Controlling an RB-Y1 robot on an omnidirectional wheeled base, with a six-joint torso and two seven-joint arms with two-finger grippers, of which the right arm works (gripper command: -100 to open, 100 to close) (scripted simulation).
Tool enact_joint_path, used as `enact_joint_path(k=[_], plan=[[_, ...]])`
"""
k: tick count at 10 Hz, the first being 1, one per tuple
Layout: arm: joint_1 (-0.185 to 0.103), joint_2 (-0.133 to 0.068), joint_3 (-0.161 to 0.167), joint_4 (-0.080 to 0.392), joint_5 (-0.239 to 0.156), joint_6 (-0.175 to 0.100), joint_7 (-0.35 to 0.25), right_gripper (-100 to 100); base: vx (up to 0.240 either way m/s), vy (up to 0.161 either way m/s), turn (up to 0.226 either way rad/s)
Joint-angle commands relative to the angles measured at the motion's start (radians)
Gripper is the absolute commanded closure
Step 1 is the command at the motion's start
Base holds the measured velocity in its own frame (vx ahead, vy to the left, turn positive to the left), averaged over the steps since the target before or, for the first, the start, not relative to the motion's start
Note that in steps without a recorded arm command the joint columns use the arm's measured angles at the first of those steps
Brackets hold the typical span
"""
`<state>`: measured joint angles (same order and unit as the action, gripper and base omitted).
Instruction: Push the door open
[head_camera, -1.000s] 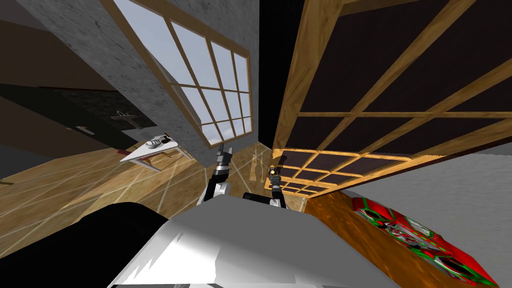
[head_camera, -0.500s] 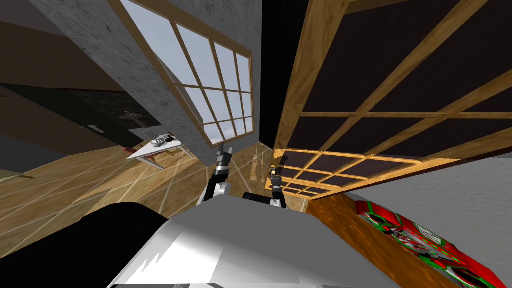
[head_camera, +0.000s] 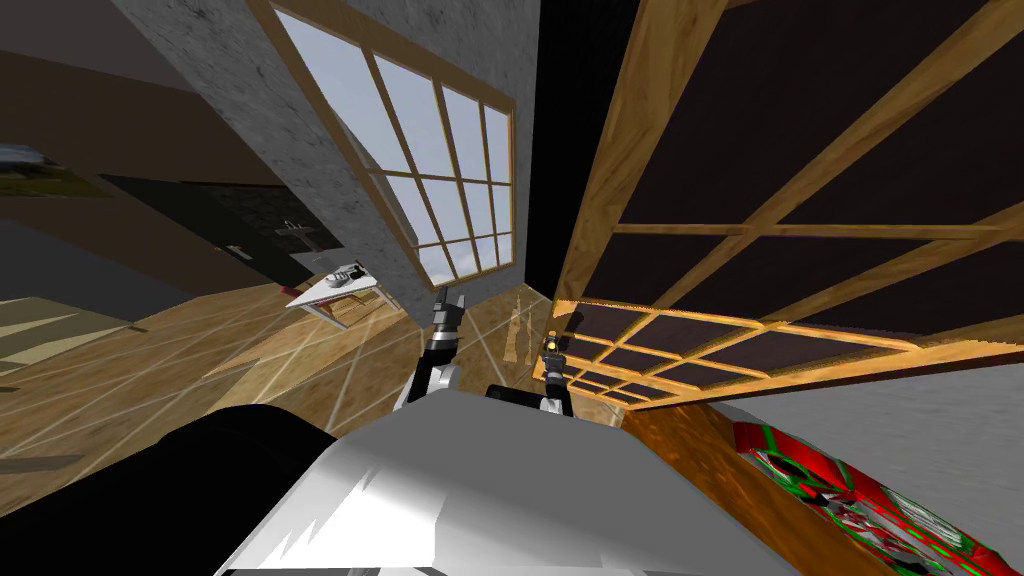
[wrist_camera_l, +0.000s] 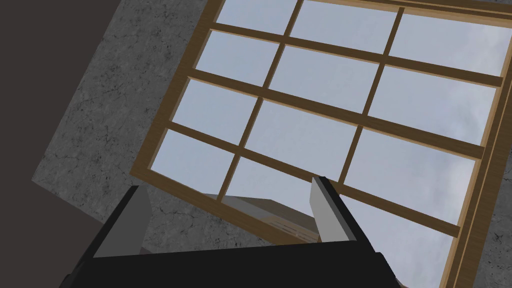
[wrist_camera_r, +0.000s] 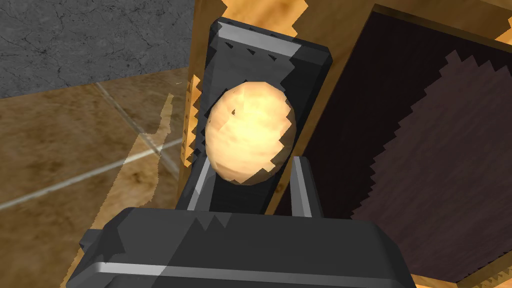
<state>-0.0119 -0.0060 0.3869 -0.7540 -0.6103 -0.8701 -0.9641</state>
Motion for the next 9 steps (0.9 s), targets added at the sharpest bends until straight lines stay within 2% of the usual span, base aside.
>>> enact_joint_path(k=[1, 4, 5, 7, 8, 9], plan=[[-0.025, 0.005, -0.008, 0.006, -0.002, -0.04, -0.012, 100, 0.01, 0.005, -0.013], [-0.025, 0.005, -0.008, 0.006, -0.002, -0.04, -0.012, 100, 0.007, 0.004, -0.002], [-0.021, 0.013, -0.024, 0.005, -0.03, -0.044, -0.06, 100, 0.008, -0.002, 0.213], [-0.021, 0.013, -0.024, 0.005, -0.03, -0.044, -0.06, 100, 0.004, -0.013, 0.072], [-0.021, 0.013, -0.024, 0.02, -0.03, -0.044, -0.06, 100, 0.0, 0.0, 0.0], [-0.019, 0.02, -0.035, 0.003, -0.051, -0.047, -0.095, 100, 0.004, 0.005, 0.183]])
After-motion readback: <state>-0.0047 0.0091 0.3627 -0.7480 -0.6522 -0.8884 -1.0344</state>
